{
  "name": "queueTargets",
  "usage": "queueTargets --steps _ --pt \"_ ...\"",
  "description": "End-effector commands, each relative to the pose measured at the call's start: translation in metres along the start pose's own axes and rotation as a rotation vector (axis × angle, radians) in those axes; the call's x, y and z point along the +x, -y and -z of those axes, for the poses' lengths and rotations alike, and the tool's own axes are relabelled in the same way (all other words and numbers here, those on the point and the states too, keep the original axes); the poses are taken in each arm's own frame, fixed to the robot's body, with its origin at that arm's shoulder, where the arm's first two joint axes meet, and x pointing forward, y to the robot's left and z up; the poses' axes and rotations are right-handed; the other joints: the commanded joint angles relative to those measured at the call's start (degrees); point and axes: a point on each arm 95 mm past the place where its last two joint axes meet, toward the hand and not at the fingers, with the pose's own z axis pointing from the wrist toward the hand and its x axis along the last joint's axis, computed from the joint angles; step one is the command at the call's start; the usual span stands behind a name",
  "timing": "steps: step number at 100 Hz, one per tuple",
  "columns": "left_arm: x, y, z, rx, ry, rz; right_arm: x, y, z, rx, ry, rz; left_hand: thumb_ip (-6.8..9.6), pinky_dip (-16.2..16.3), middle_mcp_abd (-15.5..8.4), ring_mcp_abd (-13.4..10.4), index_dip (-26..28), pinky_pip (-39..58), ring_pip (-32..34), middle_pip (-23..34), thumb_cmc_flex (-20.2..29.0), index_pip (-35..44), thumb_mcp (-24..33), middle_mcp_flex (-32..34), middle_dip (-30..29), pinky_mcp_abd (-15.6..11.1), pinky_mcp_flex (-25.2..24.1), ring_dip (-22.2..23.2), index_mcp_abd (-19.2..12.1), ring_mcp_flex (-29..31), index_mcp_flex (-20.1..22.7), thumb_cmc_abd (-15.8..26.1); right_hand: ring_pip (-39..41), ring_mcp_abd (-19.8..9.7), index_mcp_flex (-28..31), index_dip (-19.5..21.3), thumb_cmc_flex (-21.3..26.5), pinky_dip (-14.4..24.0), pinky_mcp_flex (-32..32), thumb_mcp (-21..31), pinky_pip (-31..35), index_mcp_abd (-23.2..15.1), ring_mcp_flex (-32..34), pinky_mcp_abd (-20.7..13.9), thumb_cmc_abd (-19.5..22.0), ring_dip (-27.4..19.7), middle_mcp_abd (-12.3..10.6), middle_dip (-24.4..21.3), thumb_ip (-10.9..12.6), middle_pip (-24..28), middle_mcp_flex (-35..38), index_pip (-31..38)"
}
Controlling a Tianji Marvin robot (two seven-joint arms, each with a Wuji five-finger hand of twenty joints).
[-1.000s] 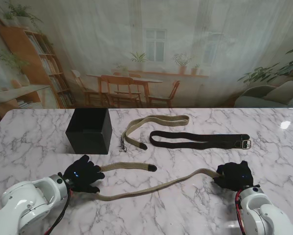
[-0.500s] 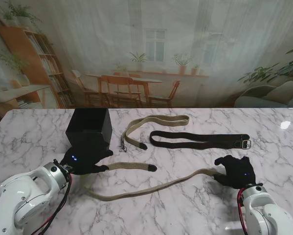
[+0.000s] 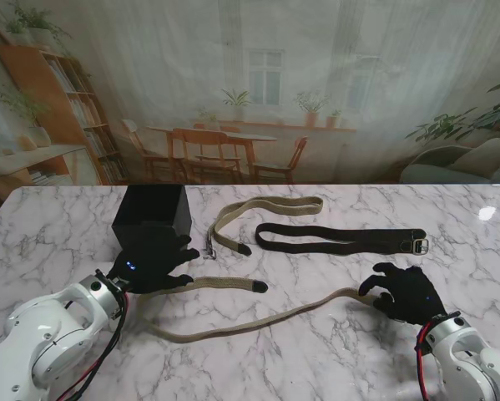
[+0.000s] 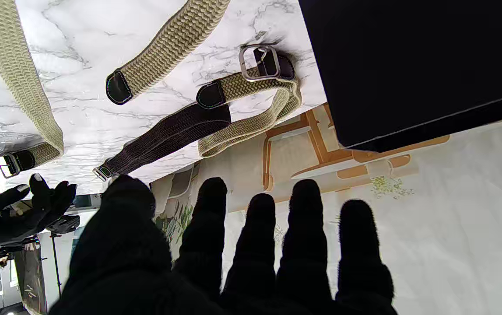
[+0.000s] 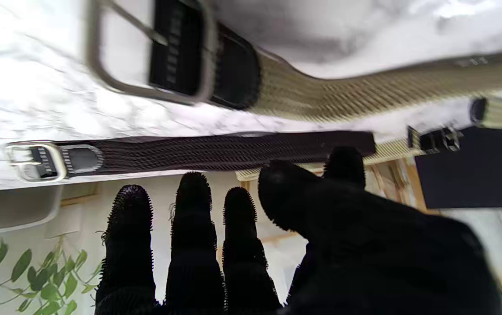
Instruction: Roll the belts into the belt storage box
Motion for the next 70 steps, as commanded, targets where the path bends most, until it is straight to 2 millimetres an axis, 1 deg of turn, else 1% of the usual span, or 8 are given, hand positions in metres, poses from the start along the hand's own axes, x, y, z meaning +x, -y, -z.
queueTargets --steps 1,20,28,39,50,58,63,70 --pt "0.002 -0.003 -0.001 -0.017 -0.009 0.001 -0.002 0.006 0.002 0.033 0.004 0.024 0.03 -0.2 1.3 1.1 0.4 -1.5 -0.8 -1.2 -0.3 -1.1 -1.3 -1.9 0.0 2.6 -0.6 -0.3 1.0 -0.9 -1.4 2.6 -3.1 0.6 1.8 1.5 2.8 -0.6 -1.1 4.2 -1.2 -2.1 -1.9 0.7 0.6 -1.5 -0.2 -0.7 1.5 -1.3 -2.6 1.3" --pt "0.004 -0.004 -0.002 -0.021 -0.014 0.003 -0.01 0.015 -0.004 0.078 0.044 0.043 0.05 -0.1 1.4 1.0 0.4 -1.8 -0.7 -1.3 -0.4 -1.1 -1.3 -2.0 0.1 2.6 -0.8 -0.2 1.1 -0.9 -1.5 2.8 -2.8 2.2 2.5 3.1 6.2 0.1 2.4 6.2 0.4 -1.9 -0.3 1.5 3.1 -2.4 -0.6 -0.6 0.6 -0.4 -4.1 0.5" --pt "0.004 -0.004 -0.001 -0.025 -0.014 0.002 -0.013 0.018 -0.006 0.084 0.063 0.047 0.04 -0.1 1.3 1.0 0.5 -2.2 -0.7 -1.2 -0.5 -1.2 -1.3 -1.8 0.2 2.9 -1.3 -0.1 1.0 -0.9 -1.5 2.8 -1.0 0.8 1.3 3.0 6.8 0.8 4.9 7.6 2.7 -2.0 1.8 2.1 2.8 -1.9 -0.4 -0.5 0.1 0.3 -4.9 0.0" --pt "0.004 -0.005 -0.001 -0.032 -0.018 -0.004 -0.018 0.021 -0.006 0.093 0.08 0.06 0.06 0.0 1.3 1.1 0.5 -2.5 -0.7 -1.2 -0.4 -1.2 -1.3 -1.8 0.2 3.1 -1.3 -0.1 1.1 -0.9 -1.6 2.9 4.5 -1.5 -1.5 2.6 7.7 2.5 8.7 8.4 7.7 -2.2 6.2 1.6 2.0 1.8 0.0 -0.2 -0.5 1.6 -5.2 -0.1" --pt "0.004 -0.005 -0.001 -0.035 -0.02 -0.003 -0.022 0.023 -0.005 0.105 0.091 0.075 0.06 0.1 1.3 1.1 0.5 -2.7 -0.7 -1.2 -0.4 -1.2 -1.3 -1.7 0.3 3.1 -1.5 0.0 1.0 -0.9 -1.6 2.9 12.2 -2.6 -4.6 1.4 7.7 5.3 12.6 9.3 13.8 -1.2 11.8 -1.6 1.5 7.3 0.5 0.6 -0.6 3.6 -2.8 -0.3" --pt "0.005 -0.006 -0.002 -0.037 -0.02 -0.003 -0.023 0.023 -0.005 0.112 0.092 0.078 0.06 0.1 1.2 1.1 0.6 -2.9 -0.7 -1.2 -0.4 -1.1 -1.3 -1.6 0.3 3.2 -1.5 0.0 1.0 -0.9 -1.4 2.9 16.9 -3.4 -7.5 0.0 7.0 6.8 15.8 11.1 17.6 3.5 15.6 -4.2 0.3 10.1 1.3 1.8 -0.3 6.2 0.5 -1.1" --pt "0.005 -0.006 -0.002 -0.038 -0.02 -0.002 -0.023 0.023 -0.004 0.127 0.093 0.07 0.07 0.2 1.2 1.1 0.6 -2.9 -0.7 -1.2 -0.4 -1.1 -1.3 -1.6 0.3 3.2 -1.5 0.0 1.1 -0.9 -1.4 2.9 18.6 -3.4 -8.6 -1.2 6.7 7.0 17.1 12.0 18.8 9.4 16.7 -5.1 -1.4 11.5 1.8 3.0 -0.5 7.7 2.1 -1.4" --pt "0.005 -0.006 -0.002 -0.041 -0.019 -0.002 -0.023 0.023 -0.003 0.148 0.094 0.058 0.07 0.2 1.2 1.1 0.6 -3.0 -0.7 -1.2 -0.4 -1.0 -1.3 -1.5 0.4 3.2 -1.6 0.0 1.0 -0.9 -1.2 2.9 20.2 -3.4 -9.2 -3.1 6.9 0.4 18.5 12.9 21.9 17.9 17.9 -5.6 -4.9 14.3 2.7 5.4 -2.5 9.4 2.4 -1.6"
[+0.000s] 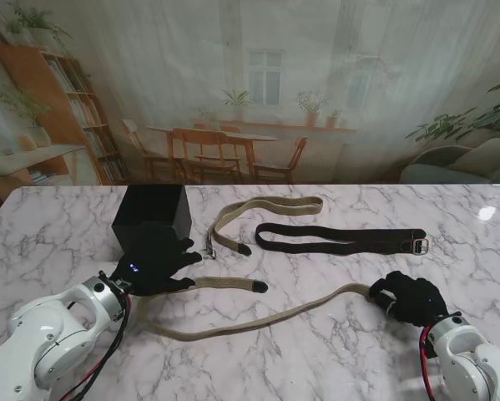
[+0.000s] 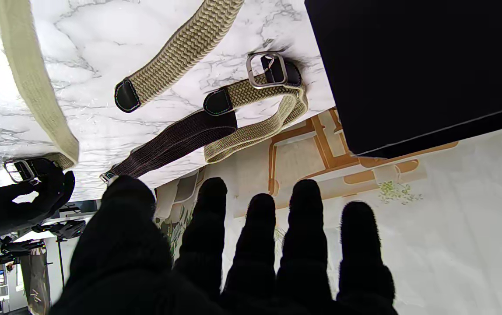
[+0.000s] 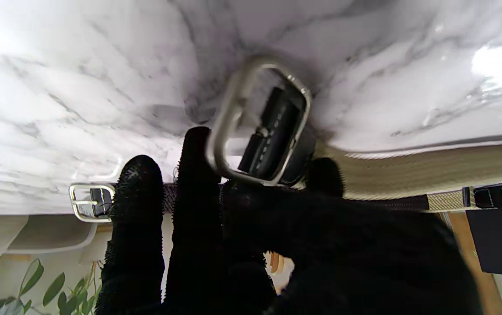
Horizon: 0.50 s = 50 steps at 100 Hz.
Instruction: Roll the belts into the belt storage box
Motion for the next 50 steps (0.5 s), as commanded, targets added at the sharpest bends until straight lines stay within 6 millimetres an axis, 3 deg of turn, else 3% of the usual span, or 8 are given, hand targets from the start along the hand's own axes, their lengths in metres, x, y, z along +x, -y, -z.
queueTargets --steps 1,11,21,35,50 --pt "0.0013 -0.0037 -0.0005 -0.023 -0.003 0.002 -0.0004 0.003 0.0033 0.034 0.002 -0.01 0.06 0.2 1.2 1.0 0.5 -1.6 -0.7 -1.2 -0.4 -0.9 -1.3 -1.6 0.4 2.6 -1.1 0.0 1.0 -0.9 -1.1 2.9 2.6 -0.4 -1.2 -1.8 2.7 -5.1 1.5 3.9 3.6 8.6 2.5 -1.3 -4.7 1.6 1.5 2.0 -2.8 2.5 0.7 -1.1" --pt "0.0014 -0.004 -0.0004 -0.025 -0.002 0.002 0.0002 0.0037 0.004 0.049 -0.004 -0.024 0.05 0.3 1.2 1.0 0.6 -1.7 -0.8 -1.2 -0.4 -0.9 -1.3 -1.5 0.4 2.7 -1.1 0.0 1.0 -0.9 -1.1 2.9 5.8 -0.9 -1.4 -2.8 3.5 -9.2 3.8 5.5 6.0 14.2 4.2 -1.4 -8.1 3.3 2.2 3.8 -4.9 4.8 1.0 -2.7" --pt "0.0015 -0.0041 -0.0004 -0.026 -0.002 0.003 0.0014 0.0042 0.0047 0.058 -0.013 -0.035 0.07 0.4 1.2 1.1 0.6 -1.7 -0.8 -1.2 -0.3 -0.9 -1.3 -1.5 0.4 2.8 -1.0 0.1 1.0 -0.8 -1.1 2.9 10.6 -2.1 -2.2 -3.4 4.5 -12.1 6.1 6.9 8.7 15.3 5.7 -2.1 -11.1 4.9 2.7 5.3 -7.5 6.7 0.7 -3.3" --pt "0.0013 -0.0045 -0.0005 -0.03 -0.002 0.003 0.0022 0.0041 0.0057 0.068 -0.024 -0.026 0.07 0.5 1.2 1.1 0.6 -1.8 -0.7 -1.2 -0.3 -0.9 -1.3 -1.3 0.4 2.8 -1.0 0.1 1.0 -0.7 -1.1 2.9 13.0 -2.7 -5.3 -3.1 5.0 -13.1 6.0 7.4 9.7 9.9 4.1 -2.8 -12.3 5.3 0.5 5.5 -8.9 6.2 -1.1 -2.4" --pt "0.0015 -0.0055 -0.0004 -0.033 0.0 0.004 0.0037 0.0011 0.0089 0.06 -0.042 0.017 0.07 0.7 1.0 1.0 0.7 -1.8 -0.7 -1.1 -0.3 -0.9 -1.3 -0.9 0.5 2.7 -0.9 0.1 0.9 -0.6 -0.9 2.9 11.9 -1.7 -9.6 -3.4 3.6 -7.5 0.3 4.1 8.6 2.0 -1.7 -3.9 -11.6 6.0 -3.8 4.5 -7.7 3.7 -2.3 -2.1"
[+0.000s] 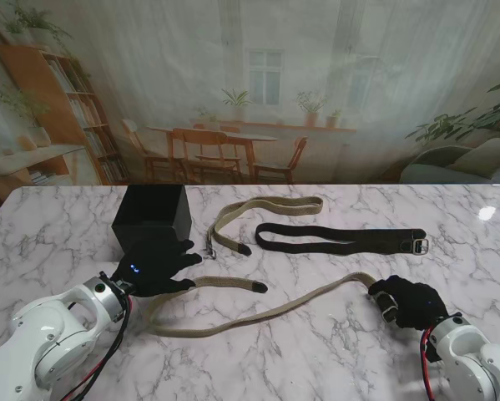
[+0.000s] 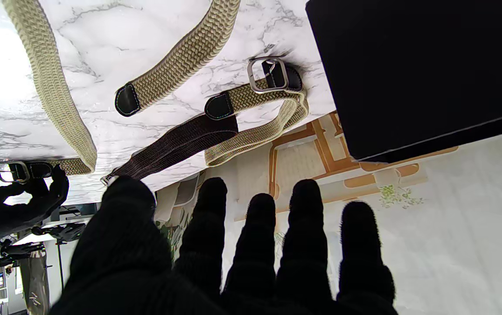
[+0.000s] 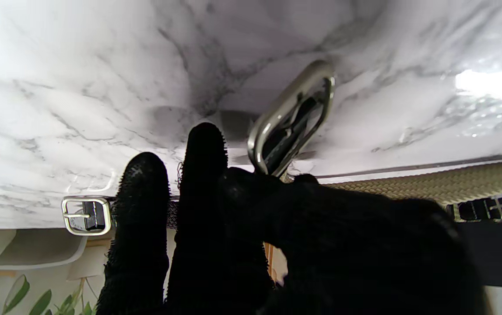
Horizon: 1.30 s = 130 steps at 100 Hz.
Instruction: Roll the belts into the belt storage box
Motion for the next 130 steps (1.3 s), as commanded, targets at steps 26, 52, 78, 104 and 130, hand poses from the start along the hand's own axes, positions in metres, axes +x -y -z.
queueTargets --steps 26,52,78,104,130 --pt "0.001 -0.006 0.0 -0.028 0.002 0.005 0.011 -0.005 0.007 -0.007 -0.071 0.069 0.05 0.9 1.0 1.1 0.7 -1.8 -0.7 -1.0 -0.3 -0.8 -1.3 -0.6 0.6 2.7 -0.7 0.1 1.0 -0.4 -0.8 2.9 2.9 0.4 -3.2 -2.3 -1.5 16.4 -2.4 -6.1 -1.8 -13.2 -2.1 -2.5 -1.8 2.7 -5.8 -0.3 -0.6 -2.8 2.0 1.8" --pt "0.002 -0.008 0.0 -0.04 0.006 0.009 0.027 -0.009 0.004 -0.007 -0.135 0.059 0.06 1.0 1.1 1.1 0.7 -1.9 -0.7 -1.0 -0.2 -0.7 -1.3 -0.5 0.6 2.7 -0.7 0.2 0.9 -0.4 -0.6 2.9 0.1 -0.7 10.7 -1.4 -4.2 15.9 -0.9 -8.2 -2.4 7.8 -0.6 -2.6 -0.1 0.9 -1.1 -1.0 0.1 -3.1 2.7 -0.8" --pt "0.002 -0.01 0.0 -0.045 0.008 0.009 0.029 -0.013 0.007 0.009 -0.154 0.136 0.07 1.1 1.1 1.1 0.7 -1.9 -0.7 -1.0 -0.1 -0.7 -1.3 -0.4 0.6 2.7 -0.6 0.2 1.0 -0.4 -0.6 2.7 -1.0 -2.1 9.3 0.5 -0.8 14.1 0.3 -5.9 -5.2 0.7 0.6 -5.0 -0.7 1.3 -4.1 -1.2 -1.0 -2.7 1.8 -0.8" --pt "0.003 -0.009 0.0 -0.045 0.001 0.022 0.024 -0.003 0.002 0.044 -0.117 0.138 0.07 1.1 1.0 1.1 0.7 -1.9 -0.7 -0.9 -0.1 -0.7 -1.2 -0.3 0.6 2.8 -0.6 0.2 1.0 -0.3 -0.6 2.6 -2.6 -3.0 10.6 7.6 -2.3 11.2 4.1 -6.5 -4.8 -6.2 2.5 -7.9 -5.9 1.0 -12.4 -4.0 -0.5 -3.6 3.9 7.7" --pt "0.003 -0.009 0.0 -0.04 -0.003 0.021 0.026 0.0 0.0 -0.019 -0.137 0.129 0.08 1.1 1.1 1.1 0.7 -1.9 -0.7 -0.9 0.0 -0.7 -1.2 -0.3 0.6 2.8 -0.6 0.2 1.0 -0.3 -0.6 2.6 -0.4 -3.3 16.1 3.3 -16.3 15.7 1.8 -20.8 -4.6 -9.7 -0.1 -5.1 -2.9 -1.3 -10.1 -4.2 -4.1 -4.1 6.2 23.0"
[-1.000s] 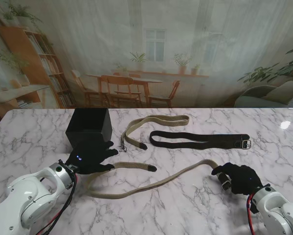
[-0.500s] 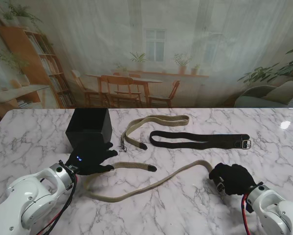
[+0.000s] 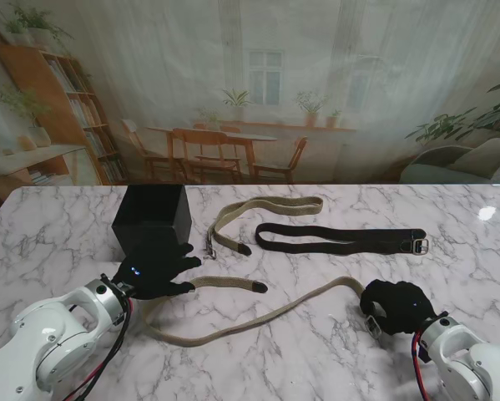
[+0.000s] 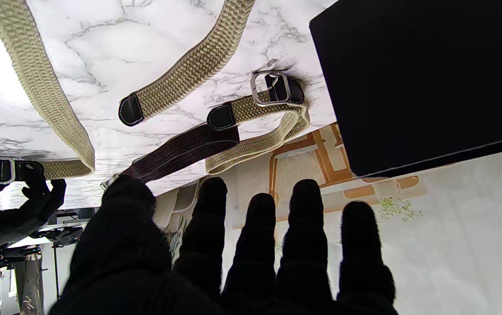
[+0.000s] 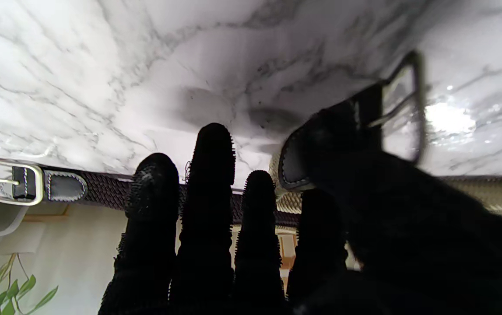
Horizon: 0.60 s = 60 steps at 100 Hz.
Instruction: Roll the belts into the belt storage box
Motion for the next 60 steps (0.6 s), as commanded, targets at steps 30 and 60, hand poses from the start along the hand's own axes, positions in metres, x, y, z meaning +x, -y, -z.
queueTargets --steps 30,60 --pt "0.0015 -0.0046 -0.001 -0.018 -0.007 0.004 0.0054 0.0052 -0.003 -0.033 -0.02 -0.009 0.07 1.0 1.1 1.0 0.6 -1.9 -0.7 -1.0 -0.1 -0.7 -1.2 -0.6 0.4 2.7 -0.6 0.1 1.0 -0.4 -0.6 2.7 -15.0 4.2 15.9 -7.4 -6.7 0.9 -9.9 -4.0 -6.4 0.3 -6.9 11.0 0.0 -9.0 7.8 -6.4 -2.0 -12.5 1.2 5.2" --pt "0.0016 -0.0054 -0.002 -0.021 -0.01 0.005 0.0071 0.0095 -0.0076 -0.08 -0.015 -0.096 0.05 1.0 1.1 1.0 0.7 -1.9 -0.7 -1.0 -0.3 -0.6 -1.3 -0.7 0.4 2.6 -0.6 0.1 1.0 -0.5 -0.4 2.7 -16.6 3.0 4.9 1.8 -5.1 -1.0 -8.4 -2.2 -8.1 -1.4 1.7 13.5 0.7 -8.4 3.7 -2.3 -1.9 -6.6 18.8 5.4"
